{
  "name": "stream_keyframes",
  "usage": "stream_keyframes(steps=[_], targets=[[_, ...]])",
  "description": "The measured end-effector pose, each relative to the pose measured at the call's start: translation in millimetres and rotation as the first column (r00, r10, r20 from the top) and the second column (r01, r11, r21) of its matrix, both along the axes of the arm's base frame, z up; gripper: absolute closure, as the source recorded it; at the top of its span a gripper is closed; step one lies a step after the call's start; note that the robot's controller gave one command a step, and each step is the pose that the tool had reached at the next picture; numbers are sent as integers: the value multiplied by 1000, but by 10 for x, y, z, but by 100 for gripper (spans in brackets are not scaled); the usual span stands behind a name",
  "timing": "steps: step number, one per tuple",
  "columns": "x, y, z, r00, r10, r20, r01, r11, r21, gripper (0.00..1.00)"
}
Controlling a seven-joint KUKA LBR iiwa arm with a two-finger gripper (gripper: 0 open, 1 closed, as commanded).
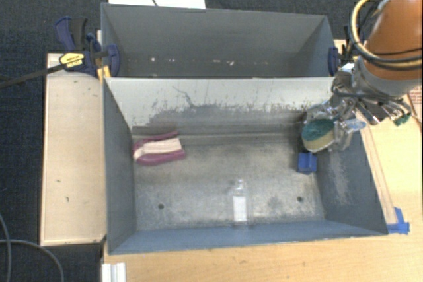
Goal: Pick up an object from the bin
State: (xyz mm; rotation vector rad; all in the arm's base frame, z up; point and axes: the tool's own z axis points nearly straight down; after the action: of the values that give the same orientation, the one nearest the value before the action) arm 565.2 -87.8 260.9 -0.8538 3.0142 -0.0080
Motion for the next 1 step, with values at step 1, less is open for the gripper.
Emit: stream_keyframes(steps=[1], targets=[[174,318,-1128,939,345,-12,-345,939,6,100]])
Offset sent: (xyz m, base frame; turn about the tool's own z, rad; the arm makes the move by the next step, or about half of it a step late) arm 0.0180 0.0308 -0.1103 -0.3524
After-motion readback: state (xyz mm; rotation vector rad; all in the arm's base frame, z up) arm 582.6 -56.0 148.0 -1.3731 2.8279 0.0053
